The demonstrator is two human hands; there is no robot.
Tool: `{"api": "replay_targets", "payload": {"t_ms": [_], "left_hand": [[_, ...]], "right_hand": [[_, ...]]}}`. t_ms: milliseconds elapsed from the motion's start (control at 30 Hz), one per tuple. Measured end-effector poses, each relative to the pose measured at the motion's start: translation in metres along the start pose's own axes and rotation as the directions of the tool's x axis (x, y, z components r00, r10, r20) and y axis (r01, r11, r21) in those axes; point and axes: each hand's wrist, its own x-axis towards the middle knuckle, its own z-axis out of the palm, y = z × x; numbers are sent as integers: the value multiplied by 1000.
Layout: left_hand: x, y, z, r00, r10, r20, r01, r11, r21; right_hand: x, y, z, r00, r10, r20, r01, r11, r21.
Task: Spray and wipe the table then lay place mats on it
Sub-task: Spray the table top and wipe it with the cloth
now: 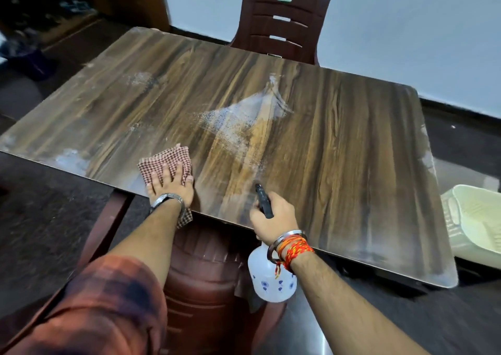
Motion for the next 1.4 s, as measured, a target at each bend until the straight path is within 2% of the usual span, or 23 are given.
{"api": "replay_targets", "payload": {"t_ms": [67, 200, 333, 467, 633, 800, 1067, 1267, 1400], "left_hand": [[-15, 13, 10, 1000, -28, -13, 28, 999, -22], [-39, 38, 33, 998, 8, -55, -9, 1000, -16], [-38, 40, 35, 998, -19, -59, 17, 999, -30], [-42, 43, 35, 994, -44, -98, 40, 998, -37], [-42, 51, 34, 989, -116, -86, 112, 992, -53], [-43, 86, 40, 963, -259, -76, 246, 959, -143], [-63, 196, 67, 962, -262, -75, 244, 951, -190], [-37, 200, 57, 929, -365, -60, 346, 915, -208], [-2, 196, 45, 925, -375, -63, 356, 912, -203]], "right_hand": [[3, 4, -13, 1000, 2, 11, -2, 1000, -22], [27, -10, -26, 999, -4, 48, 7, 998, -58], [61, -38, -33, 998, 1, 61, 2, 999, -35], [92, -54, -49, 995, 95, 29, -95, 995, -6], [110, -46, -68, 977, 160, 141, -164, 986, 19], [131, -34, -84, 988, 102, 119, -103, 995, 0], [181, -30, -130, 966, -37, 257, 55, 997, -61], [211, -28, -141, 939, -131, 319, 164, 983, -79], [230, -26, -132, 930, -126, 346, 165, 982, -87]]}}
